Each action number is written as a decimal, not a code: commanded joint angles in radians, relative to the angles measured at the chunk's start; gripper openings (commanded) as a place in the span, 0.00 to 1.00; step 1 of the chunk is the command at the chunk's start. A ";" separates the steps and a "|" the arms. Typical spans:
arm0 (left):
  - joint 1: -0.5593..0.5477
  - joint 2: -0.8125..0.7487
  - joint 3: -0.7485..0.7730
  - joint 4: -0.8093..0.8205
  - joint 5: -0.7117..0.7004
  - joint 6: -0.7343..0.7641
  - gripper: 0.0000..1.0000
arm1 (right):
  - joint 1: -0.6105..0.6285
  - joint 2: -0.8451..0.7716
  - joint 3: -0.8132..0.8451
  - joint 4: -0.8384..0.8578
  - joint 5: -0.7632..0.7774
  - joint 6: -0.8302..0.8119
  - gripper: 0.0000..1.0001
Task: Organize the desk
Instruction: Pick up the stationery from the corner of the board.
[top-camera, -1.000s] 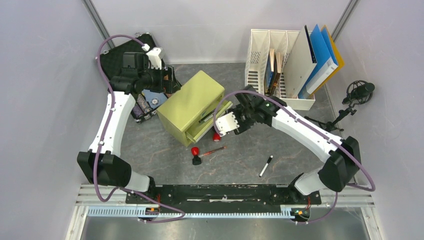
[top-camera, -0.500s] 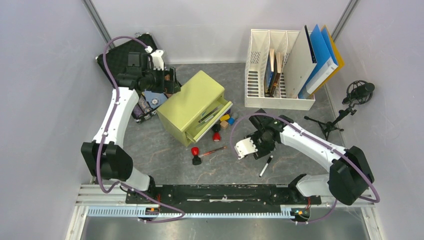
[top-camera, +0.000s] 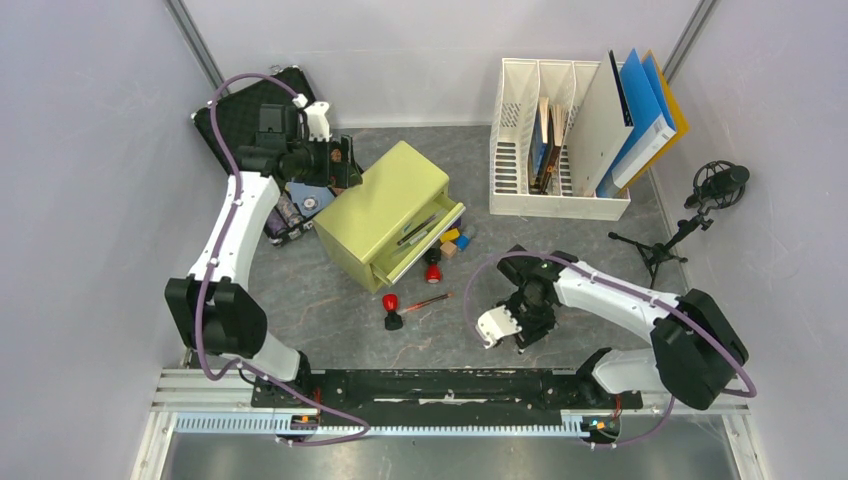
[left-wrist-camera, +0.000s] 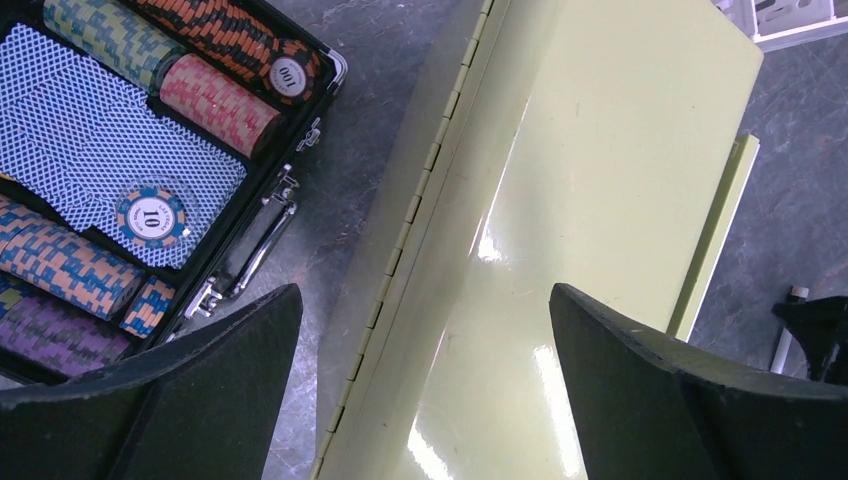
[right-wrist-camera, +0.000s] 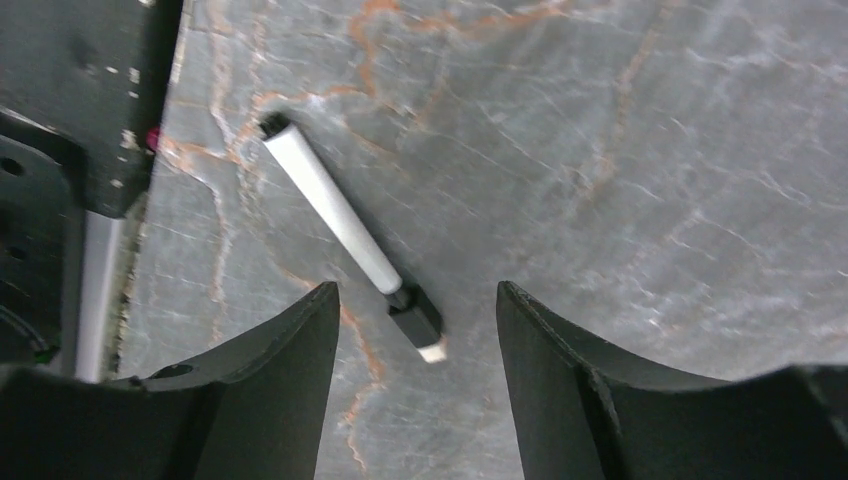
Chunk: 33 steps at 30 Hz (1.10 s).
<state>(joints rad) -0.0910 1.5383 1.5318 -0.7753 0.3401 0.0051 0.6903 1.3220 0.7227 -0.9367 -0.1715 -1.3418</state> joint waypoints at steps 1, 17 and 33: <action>0.004 0.005 0.021 0.024 -0.010 0.020 1.00 | 0.027 -0.042 -0.065 0.020 -0.040 0.035 0.63; 0.005 -0.007 0.004 0.024 -0.010 0.025 1.00 | 0.041 -0.023 -0.128 0.156 0.001 0.123 0.17; 0.005 -0.075 -0.033 0.002 -0.032 0.084 1.00 | 0.041 0.165 0.393 0.096 0.029 0.079 0.03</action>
<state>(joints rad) -0.0910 1.5284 1.5043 -0.7795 0.3294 0.0353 0.7258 1.4544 0.9676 -0.8276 -0.1471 -1.2331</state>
